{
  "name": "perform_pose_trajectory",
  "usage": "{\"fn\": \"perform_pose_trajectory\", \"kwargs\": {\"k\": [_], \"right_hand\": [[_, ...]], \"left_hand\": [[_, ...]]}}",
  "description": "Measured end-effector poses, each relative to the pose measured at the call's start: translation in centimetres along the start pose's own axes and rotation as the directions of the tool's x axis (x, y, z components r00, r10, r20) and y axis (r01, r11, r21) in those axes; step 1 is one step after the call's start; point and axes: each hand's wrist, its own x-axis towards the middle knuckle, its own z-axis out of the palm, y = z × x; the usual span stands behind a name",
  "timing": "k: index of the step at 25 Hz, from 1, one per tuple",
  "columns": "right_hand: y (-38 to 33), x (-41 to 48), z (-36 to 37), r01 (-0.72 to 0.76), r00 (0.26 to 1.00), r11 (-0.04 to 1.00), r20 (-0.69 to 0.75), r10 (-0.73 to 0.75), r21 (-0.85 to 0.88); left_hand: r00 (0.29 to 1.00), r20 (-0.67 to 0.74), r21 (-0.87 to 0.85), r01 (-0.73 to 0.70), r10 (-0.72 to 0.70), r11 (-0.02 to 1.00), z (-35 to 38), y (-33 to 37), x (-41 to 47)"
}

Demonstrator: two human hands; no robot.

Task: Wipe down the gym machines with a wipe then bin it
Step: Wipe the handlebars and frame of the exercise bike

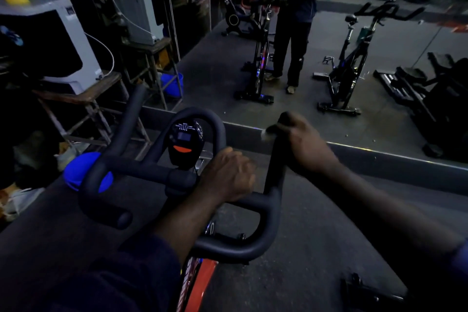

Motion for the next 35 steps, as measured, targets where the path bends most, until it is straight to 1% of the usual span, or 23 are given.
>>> {"fn": "perform_pose_trajectory", "kwargs": {"k": [1,3,5,6,8,11,13,16,17,19,21,22,23,24,25,26,27,28,29,30,32,34,35], "right_hand": [[1.3,1.7,0.0,-0.085,0.996,0.995,-0.038,0.082,-0.06],[2.1,2.1,1.2,-0.072,0.997,0.988,0.019,0.075,-0.14],[-0.6,-1.8,3.1,0.017,0.99,0.996,0.14,-0.005,-0.082],[-2.5,-4.2,3.4,0.057,0.979,0.998,0.195,-0.055,-0.004],[-5.5,-7.1,2.7,0.134,0.964,0.99,0.227,-0.14,0.044],[-2.0,-3.3,1.9,0.127,0.975,0.988,0.193,-0.108,-0.089],[0.2,0.4,1.4,0.1,0.97,0.991,0.231,-0.079,-0.085],[3.3,3.2,1.4,0.021,0.986,0.991,0.166,0.001,-0.131],[3.8,3.7,1.5,-0.066,0.994,0.992,0.08,0.074,-0.105],[4.1,4.2,0.6,-0.257,0.962,0.966,-0.091,0.258,0.025],[5.4,4.3,1.2,-0.434,0.881,0.89,-0.143,0.452,0.137],[5.6,4.3,1.3,-0.529,0.818,0.805,-0.091,0.568,0.268],[6.6,3.8,2.2,-0.625,0.735,0.676,0.003,0.678,0.39],[6.7,3.2,2.4,-0.657,0.696,0.572,0.103,0.711,0.49],[7.0,2.2,3.1,-0.681,0.679,0.507,0.198,0.707,0.528],[7.0,0.8,3.4,-0.68,0.696,0.5,0.256,0.671,0.537],[6.4,-0.4,3.5,-0.687,0.695,0.437,0.353,0.626,0.58],[5.9,-1.2,3.3,-0.714,0.671,0.38,0.418,0.613,0.589],[5.6,-1.4,3.0,-0.712,0.647,0.301,0.428,0.631,0.634],[5.7,-0.9,2.9,-0.681,0.628,0.25,0.374,0.682,0.688],[5.9,0.9,2.8,-0.539,0.582,0.122,0.264,0.769,0.833],[4.7,1.9,3.6,-0.45,0.584,0.06,0.242,0.774,0.891],[3.9,1.4,4.7,-0.458,0.582,0.051,0.256,0.772,0.888]], "left_hand": [[1.0,-0.001,-0.001,0.004,-0.004,1.0,-0.1,0.1,-0.2],[1.0,-0.019,-0.023,0.0,-0.001,1.0,-0.2,0.2,-0.2],[0.999,-0.036,-0.046,0.007,-0.009,0.999,-0.1,0.1,-0.2],[0.999,-0.043,-0.061,0.007,-0.009,0.998,-0.1,-0.1,-0.4],[0.998,-0.069,-0.09,0.0,-0.006,0.996,0.1,0.0,-0.5],[0.998,-0.058,-0.113,-0.001,-0.006,0.994,0.2,-0.2,-0.2],[0.998,-0.058,-0.074,-0.008,0.004,0.997,0.2,-0.1,-0.6],[1.0,-0.03,-0.066,0.003,-0.005,0.998,0.2,-0.3,-0.5],[1.0,-0.012,-0.066,0.01,-0.011,0.998,0.3,-0.3,-0.6],[0.999,0.033,-0.071,0.025,-0.023,0.997,0.4,-0.1,-0.5],[0.999,0.041,-0.069,0.022,-0.019,0.997,0.4,-0.3,-0.5],[0.999,0.039,-0.068,0.025,-0.022,0.997,0.3,-0.3,-0.4],[0.999,0.031,-0.08,0.036,-0.034,0.996,0.2,-0.2,-0.4],[0.999,0.023,-0.096,0.046,-0.044,0.994,0.0,-0.2,-0.2],[0.999,0.011,-0.102,0.052,-0.051,0.993,0.0,-0.2,-0.1],[0.998,0.004,-0.097,0.057,-0.057,0.994,-0.1,-0.1,-0.1],[0.998,0.008,-0.093,0.064,-0.063,0.994,0.0,0.0,-0.1],[0.997,0.016,-0.095,0.073,-0.071,0.993,0.0,0.2,-0.1],[0.997,0.013,-0.1,0.081,-0.08,0.992,0.1,0.1,-0.1],[0.996,0.01,-0.104,0.09,-0.089,0.991,0.2,0.0,0.0],[0.996,0.004,-0.094,0.084,-0.084,0.992,0.4,0.0,0.0],[0.997,-0.016,-0.076,0.08,-0.082,0.994,0.5,0.1,-0.2],[0.996,-0.025,-0.07,0.081,-0.083,0.994,0.6,0.1,-0.3]]}}
